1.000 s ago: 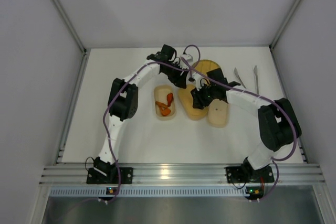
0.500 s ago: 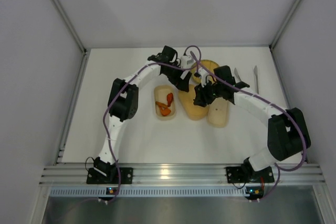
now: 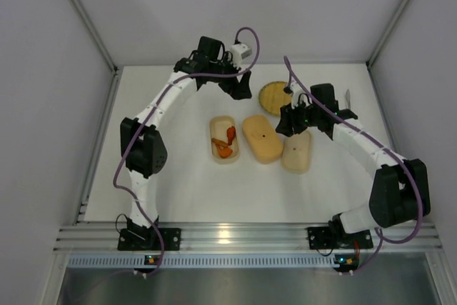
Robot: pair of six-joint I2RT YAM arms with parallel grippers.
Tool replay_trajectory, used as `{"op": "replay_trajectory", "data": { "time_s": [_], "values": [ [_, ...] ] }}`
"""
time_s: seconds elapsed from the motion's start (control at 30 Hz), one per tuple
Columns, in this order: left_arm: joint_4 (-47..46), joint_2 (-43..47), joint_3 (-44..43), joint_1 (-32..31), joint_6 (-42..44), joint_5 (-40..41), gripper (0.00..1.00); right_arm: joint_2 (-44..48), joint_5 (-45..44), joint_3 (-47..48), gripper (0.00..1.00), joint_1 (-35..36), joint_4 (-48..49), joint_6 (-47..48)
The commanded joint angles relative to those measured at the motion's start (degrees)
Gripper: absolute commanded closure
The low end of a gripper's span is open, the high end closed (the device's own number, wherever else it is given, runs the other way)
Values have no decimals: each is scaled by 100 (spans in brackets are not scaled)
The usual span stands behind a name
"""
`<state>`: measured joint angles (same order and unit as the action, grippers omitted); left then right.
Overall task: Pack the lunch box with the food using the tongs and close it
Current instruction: Close the box lid on the packing box.
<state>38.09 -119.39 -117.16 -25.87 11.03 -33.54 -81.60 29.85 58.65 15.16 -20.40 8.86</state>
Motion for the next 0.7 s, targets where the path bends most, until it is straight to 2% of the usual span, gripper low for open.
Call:
{"op": "replay_trajectory", "data": {
  "time_s": [0.0, 0.13, 0.27, 0.67],
  "values": [
    [866, 425, 271, -172, 653, 162, 16, -364, -189, 296, 53, -153, -271, -253],
    [780, 838, 1183, -550, 874, 716, 13, -698, -93, 392, 52, -294, -262, -499],
    [613, 900, 1660, -858, 919, 928, 10, -979, 12, 471, 51, -303, -271, -622],
    [50, 382, 1767, -1403, 901, 1376, 9, -1639, 153, 682, 49, -320, -271, -842]
  ]
}}
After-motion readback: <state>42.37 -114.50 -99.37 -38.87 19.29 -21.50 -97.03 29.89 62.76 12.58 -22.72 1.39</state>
